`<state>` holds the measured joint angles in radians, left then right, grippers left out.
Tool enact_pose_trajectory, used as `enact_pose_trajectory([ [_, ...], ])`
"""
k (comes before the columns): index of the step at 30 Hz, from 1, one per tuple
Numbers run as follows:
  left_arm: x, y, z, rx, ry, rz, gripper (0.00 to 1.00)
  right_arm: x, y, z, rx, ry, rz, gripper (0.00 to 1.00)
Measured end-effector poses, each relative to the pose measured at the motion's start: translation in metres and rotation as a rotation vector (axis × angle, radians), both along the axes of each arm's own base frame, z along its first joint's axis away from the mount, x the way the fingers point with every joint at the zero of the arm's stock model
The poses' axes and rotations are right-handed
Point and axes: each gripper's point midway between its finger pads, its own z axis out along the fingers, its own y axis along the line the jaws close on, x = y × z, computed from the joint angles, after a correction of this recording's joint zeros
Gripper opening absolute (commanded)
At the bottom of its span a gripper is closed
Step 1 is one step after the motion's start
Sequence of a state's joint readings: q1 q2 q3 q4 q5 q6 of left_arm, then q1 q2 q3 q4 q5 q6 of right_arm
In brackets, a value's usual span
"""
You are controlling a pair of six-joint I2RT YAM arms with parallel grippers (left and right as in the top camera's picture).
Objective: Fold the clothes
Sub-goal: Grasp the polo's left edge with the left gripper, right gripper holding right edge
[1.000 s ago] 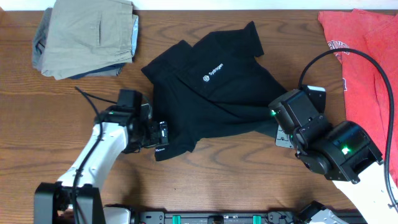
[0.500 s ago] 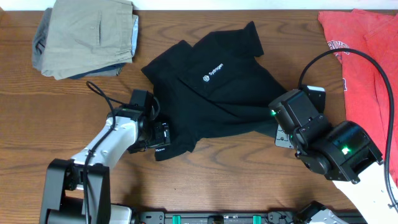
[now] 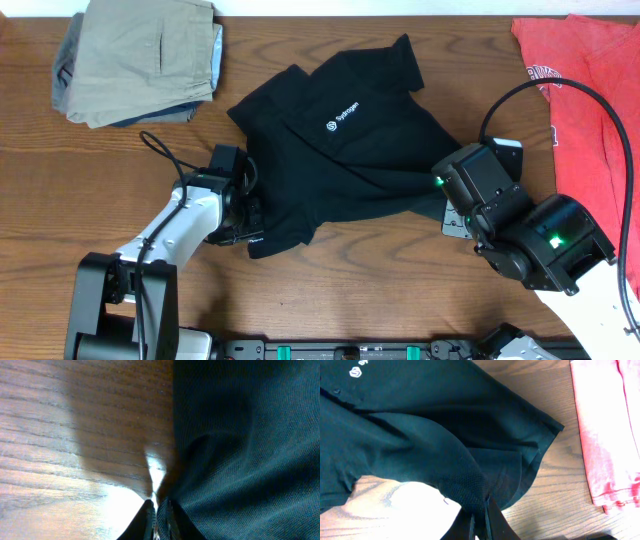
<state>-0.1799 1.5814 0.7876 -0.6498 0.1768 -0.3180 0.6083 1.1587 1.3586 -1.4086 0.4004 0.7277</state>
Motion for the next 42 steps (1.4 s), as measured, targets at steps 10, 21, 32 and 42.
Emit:
enact_pose_trajectory([
  [10,0.0,-0.001,0.0,-0.008,0.001,-0.008,0.56,0.0,0.0,0.0,0.0,0.0,0.0,0.05],
  [21,-0.004,-0.019,0.003,-0.113,0.023,-0.005,0.73,0.0,0.0,0.0,0.0,0.0,0.0,0.05],
  [32,-0.011,-0.021,0.001,-0.126,0.042,-0.004,0.65,0.001,0.001,0.0,0.003,-0.004,0.0,0.05],
  [42,-0.015,-0.02,-0.002,-0.123,0.056,-0.002,0.06,0.003,0.002,0.001,0.009,-0.013,0.0,0.06],
])
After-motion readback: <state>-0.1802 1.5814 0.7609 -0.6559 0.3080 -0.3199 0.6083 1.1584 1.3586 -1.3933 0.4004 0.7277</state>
